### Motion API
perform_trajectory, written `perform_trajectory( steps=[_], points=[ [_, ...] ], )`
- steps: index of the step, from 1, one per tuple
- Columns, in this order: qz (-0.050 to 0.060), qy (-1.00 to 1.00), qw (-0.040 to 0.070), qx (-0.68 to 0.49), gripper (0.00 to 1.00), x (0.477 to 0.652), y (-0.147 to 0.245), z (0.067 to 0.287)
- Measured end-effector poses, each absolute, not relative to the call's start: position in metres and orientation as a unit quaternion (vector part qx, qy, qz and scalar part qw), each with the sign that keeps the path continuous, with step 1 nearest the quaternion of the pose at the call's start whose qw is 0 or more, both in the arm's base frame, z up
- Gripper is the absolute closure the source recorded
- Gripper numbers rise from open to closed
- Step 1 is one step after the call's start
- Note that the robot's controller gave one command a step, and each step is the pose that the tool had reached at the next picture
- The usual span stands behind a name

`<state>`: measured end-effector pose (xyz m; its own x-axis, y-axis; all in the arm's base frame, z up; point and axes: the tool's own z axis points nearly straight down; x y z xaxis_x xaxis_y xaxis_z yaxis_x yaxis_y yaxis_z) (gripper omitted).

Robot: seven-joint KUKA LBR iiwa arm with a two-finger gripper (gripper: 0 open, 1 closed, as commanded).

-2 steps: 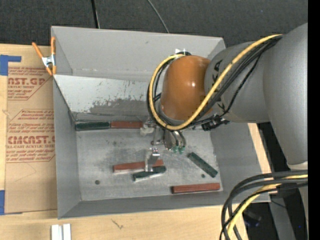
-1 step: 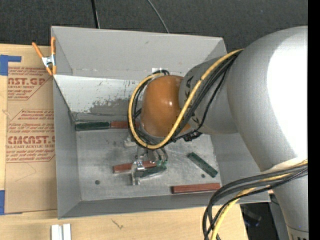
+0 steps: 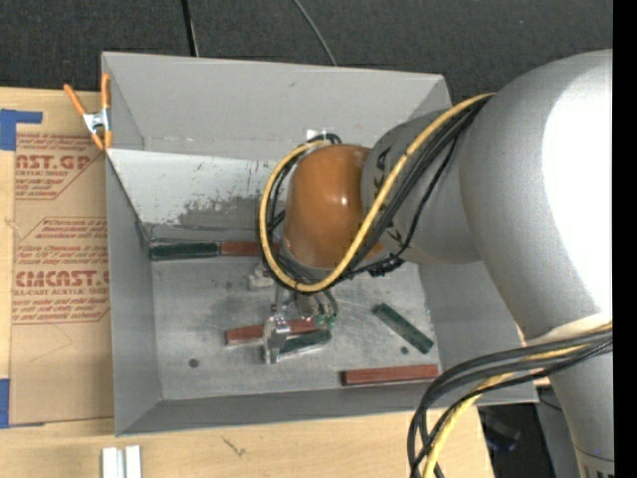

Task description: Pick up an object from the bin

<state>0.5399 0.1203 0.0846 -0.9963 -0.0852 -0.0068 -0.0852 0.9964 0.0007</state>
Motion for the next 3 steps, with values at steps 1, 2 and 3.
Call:
perform_trajectory(
  steps=[1,2,3],
  points=[
    [0.0,0.999,0.001,-0.04,0.0,0.5398,0.1226,0.0826],
    [0.003,1.0,0.005,0.023,0.0,0.5342,0.1236,0.0755],
    [0.003,0.999,0.013,-0.031,1.0,0.541,0.117,0.077]
  ],
)
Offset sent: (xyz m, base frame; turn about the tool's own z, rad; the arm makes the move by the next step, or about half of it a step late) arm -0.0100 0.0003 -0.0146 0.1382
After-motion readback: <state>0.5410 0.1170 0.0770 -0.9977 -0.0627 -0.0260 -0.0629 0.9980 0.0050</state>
